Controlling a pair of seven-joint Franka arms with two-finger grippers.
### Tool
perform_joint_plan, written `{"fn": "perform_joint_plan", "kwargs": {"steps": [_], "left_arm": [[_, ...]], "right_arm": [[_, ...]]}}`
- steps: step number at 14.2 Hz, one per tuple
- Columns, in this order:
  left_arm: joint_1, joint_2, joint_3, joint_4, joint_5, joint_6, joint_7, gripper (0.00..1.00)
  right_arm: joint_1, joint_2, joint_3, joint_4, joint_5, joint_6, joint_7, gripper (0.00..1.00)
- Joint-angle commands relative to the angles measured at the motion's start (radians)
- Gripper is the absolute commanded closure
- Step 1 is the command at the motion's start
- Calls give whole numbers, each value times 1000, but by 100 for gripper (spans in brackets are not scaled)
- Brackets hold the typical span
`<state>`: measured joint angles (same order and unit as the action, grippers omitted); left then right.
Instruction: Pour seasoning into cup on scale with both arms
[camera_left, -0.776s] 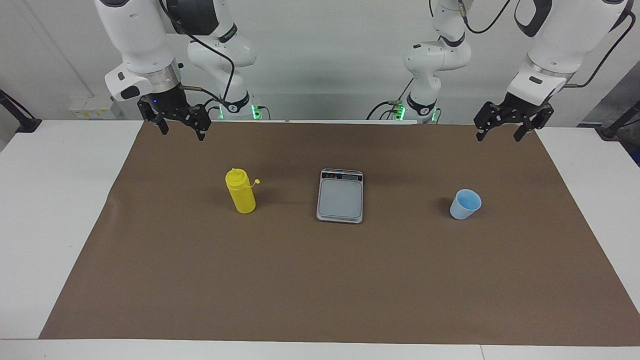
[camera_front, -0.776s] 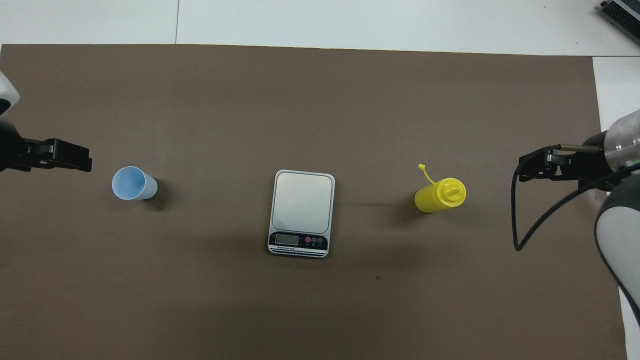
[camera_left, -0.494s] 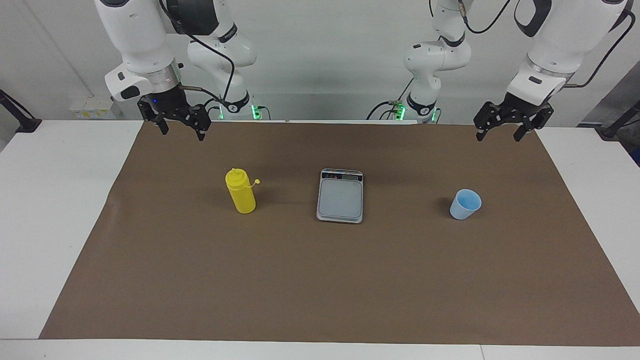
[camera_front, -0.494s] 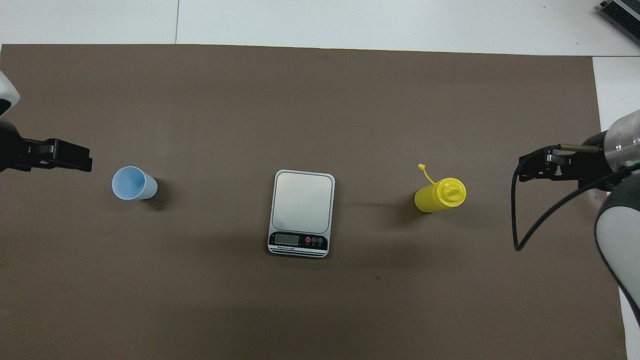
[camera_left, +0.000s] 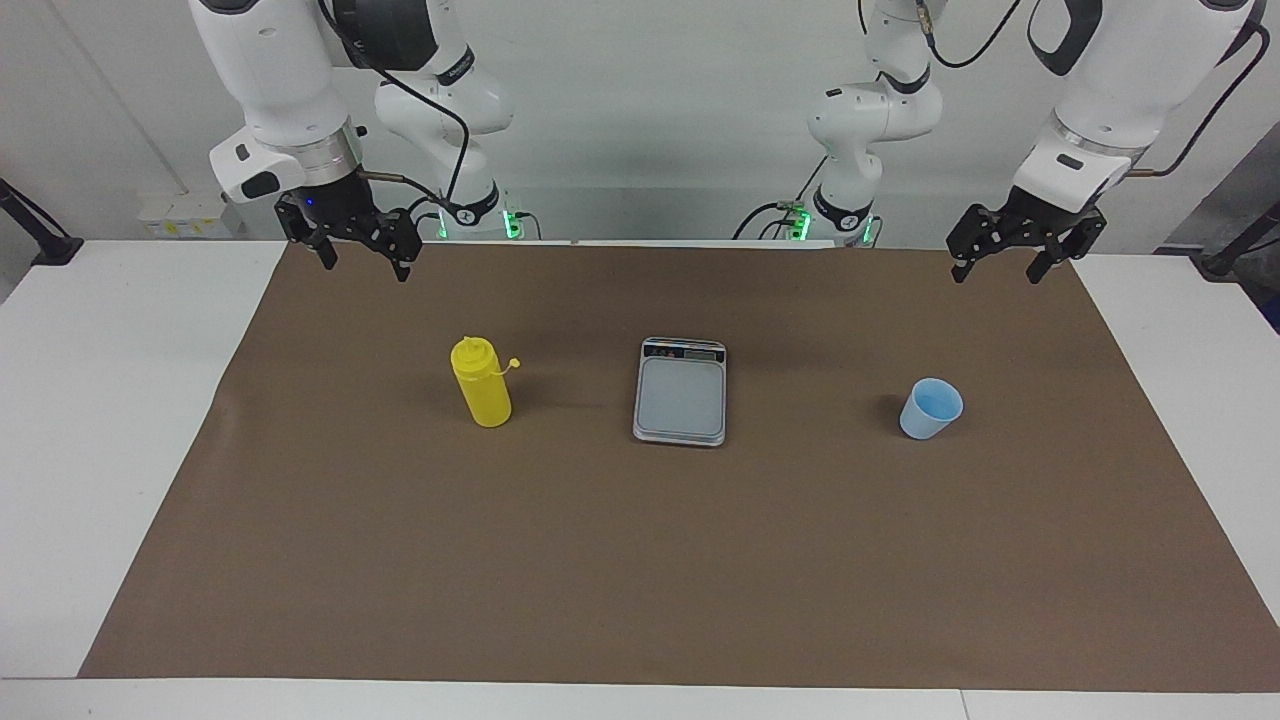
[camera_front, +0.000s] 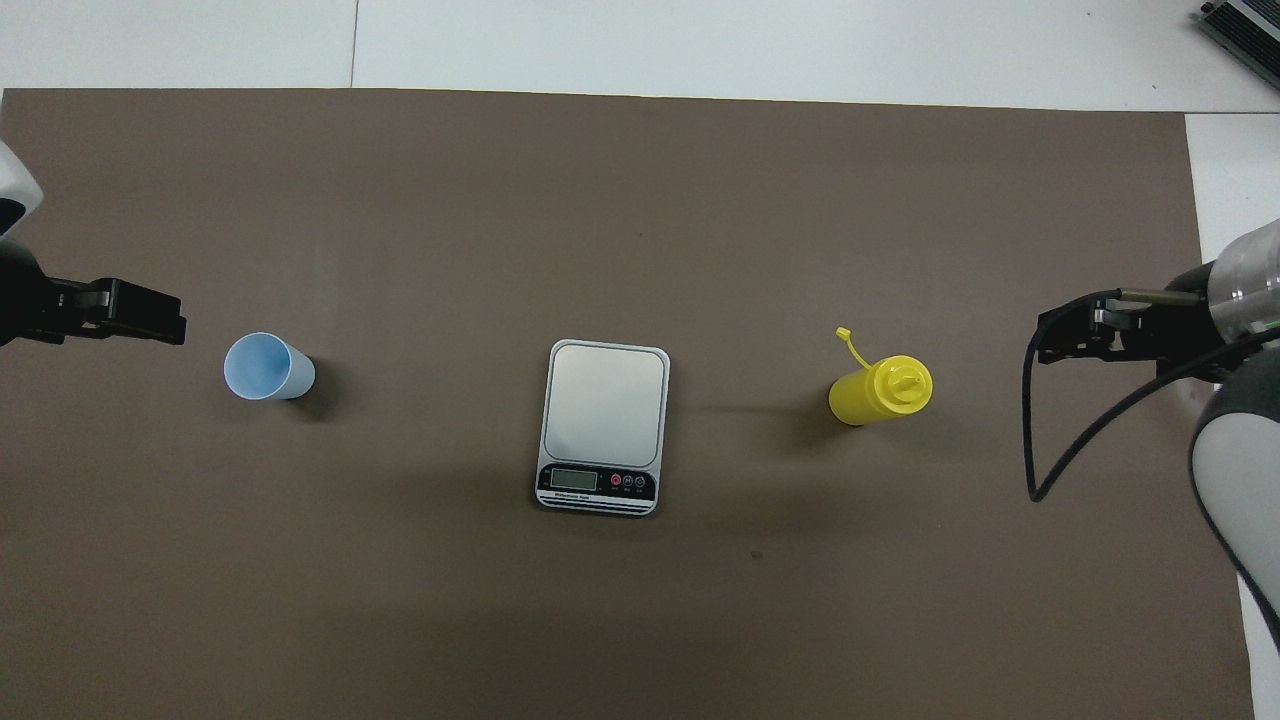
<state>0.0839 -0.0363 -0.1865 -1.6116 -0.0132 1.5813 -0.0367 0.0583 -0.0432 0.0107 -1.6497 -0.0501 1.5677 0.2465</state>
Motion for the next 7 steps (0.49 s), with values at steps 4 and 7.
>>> {"fn": "perform_joint_plan", "kwargs": {"steps": [4, 7], "left_arm": [[13, -42, -4, -74, -13, 57, 15, 0], [16, -42, -4, -73, -16, 63, 15, 0]], "right_arm": [[-12, -23, 3, -25, 13, 8, -20, 0], [-12, -23, 3, -25, 13, 8, -20, 0]]}}
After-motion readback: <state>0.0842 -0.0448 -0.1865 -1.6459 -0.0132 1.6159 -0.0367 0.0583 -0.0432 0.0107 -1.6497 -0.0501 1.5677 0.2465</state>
